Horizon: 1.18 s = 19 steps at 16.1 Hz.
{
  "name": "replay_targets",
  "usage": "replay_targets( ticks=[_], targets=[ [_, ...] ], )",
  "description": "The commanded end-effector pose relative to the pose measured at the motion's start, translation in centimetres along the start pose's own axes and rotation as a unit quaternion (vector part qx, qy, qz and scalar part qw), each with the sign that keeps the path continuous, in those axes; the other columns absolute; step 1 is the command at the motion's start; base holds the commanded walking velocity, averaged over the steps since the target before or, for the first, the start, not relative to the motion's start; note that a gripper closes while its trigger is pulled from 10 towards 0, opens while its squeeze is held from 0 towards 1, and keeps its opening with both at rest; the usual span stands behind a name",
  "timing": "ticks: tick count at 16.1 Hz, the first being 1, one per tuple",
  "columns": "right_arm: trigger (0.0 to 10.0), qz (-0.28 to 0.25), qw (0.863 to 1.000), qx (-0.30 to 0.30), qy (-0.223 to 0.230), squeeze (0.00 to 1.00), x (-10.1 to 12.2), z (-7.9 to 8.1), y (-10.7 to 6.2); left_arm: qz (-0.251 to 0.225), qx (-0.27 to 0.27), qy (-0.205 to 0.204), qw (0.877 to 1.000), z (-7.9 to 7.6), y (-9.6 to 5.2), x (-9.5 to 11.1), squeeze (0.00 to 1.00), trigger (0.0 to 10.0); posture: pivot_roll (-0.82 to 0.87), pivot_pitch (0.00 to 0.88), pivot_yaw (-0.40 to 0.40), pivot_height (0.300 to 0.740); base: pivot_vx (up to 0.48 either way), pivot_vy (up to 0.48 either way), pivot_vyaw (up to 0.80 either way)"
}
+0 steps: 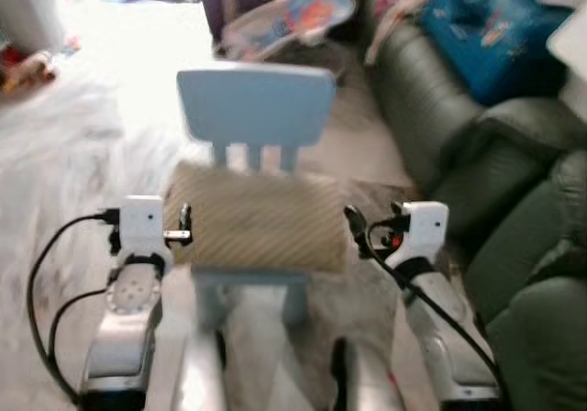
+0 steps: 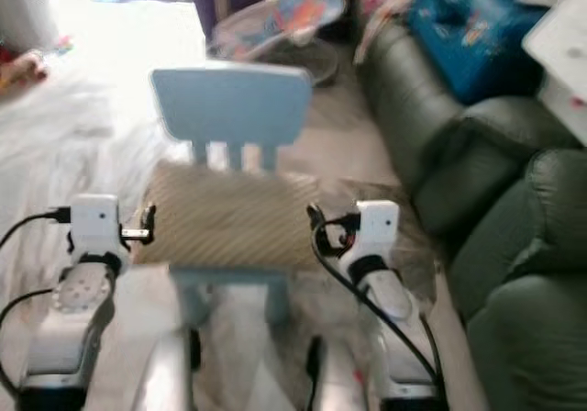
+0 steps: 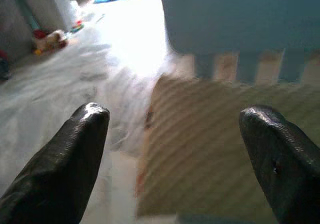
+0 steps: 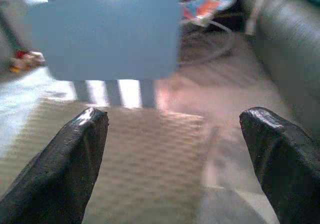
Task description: Move the pillow to the sofa
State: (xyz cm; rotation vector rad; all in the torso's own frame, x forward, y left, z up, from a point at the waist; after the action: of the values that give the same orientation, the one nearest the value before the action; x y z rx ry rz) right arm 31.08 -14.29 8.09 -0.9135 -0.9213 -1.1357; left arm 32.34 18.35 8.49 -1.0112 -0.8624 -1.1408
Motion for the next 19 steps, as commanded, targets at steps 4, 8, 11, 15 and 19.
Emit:
replay_targets(
  ticks=[4,8,11,15,19],
  targets=[
    [10.0,-0.003,1.000,-0.003,0.006,0.00,0.3,-0.1,0.2,0.004,-0.008,0.004,1.000,-0.3,-0.1,-0.2,0.00,10.0,0.01,0.000,-0.052,0.595,0.000,0.000,0.00],
    [10.0,-0.003,1.000,-0.001,0.011,0.00,0.2,-0.1,0.2,0.009,-0.006,0.002,1.000,-0.2,-0.2,-0.4,0.00,10.0,0.01,0.000,-0.052,0.595,0.275,0.313,0.00],
    [10.0,-0.002,1.000,0.000,0.012,0.00,0.2,0.0,0.1,0.013,-0.007,0.005,1.000,-0.2,-0.3,-0.6,0.00,10.0,0.01,0.000,-0.053,0.595,0.285,0.387,0.00],
    [10.0,-0.003,1.000,0.000,0.013,0.00,0.2,0.0,0.0,0.004,-0.011,0.009,1.000,-0.5,-0.3,-0.3,0.00,10.0,0.01,0.000,-0.051,0.595,0.235,0.263,0.00],
    [10.0,-0.004,1.000,-0.001,0.015,0.00,0.3,0.0,-0.1,0.004,-0.026,0.008,1.000,-1.2,-0.5,-0.3,0.00,10.0,0.01,0.000,-0.051,0.595,0.000,0.000,0.00]
  ],
)
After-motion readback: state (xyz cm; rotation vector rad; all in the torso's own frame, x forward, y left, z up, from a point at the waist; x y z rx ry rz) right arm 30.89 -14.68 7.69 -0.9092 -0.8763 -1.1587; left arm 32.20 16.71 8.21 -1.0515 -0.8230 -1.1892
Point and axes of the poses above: a point about 5 cm out from each wrist's last joint towards the gripper, its own y axis pointing out of the wrist towards the gripper, its own x axis along the axis of the wrist's last joint, z = x × y, the point moved 6 cm from there along y, pointing out of the wrist towards the gripper, and after that the axes turned 12 degrees about y, right-handed, at the moved point
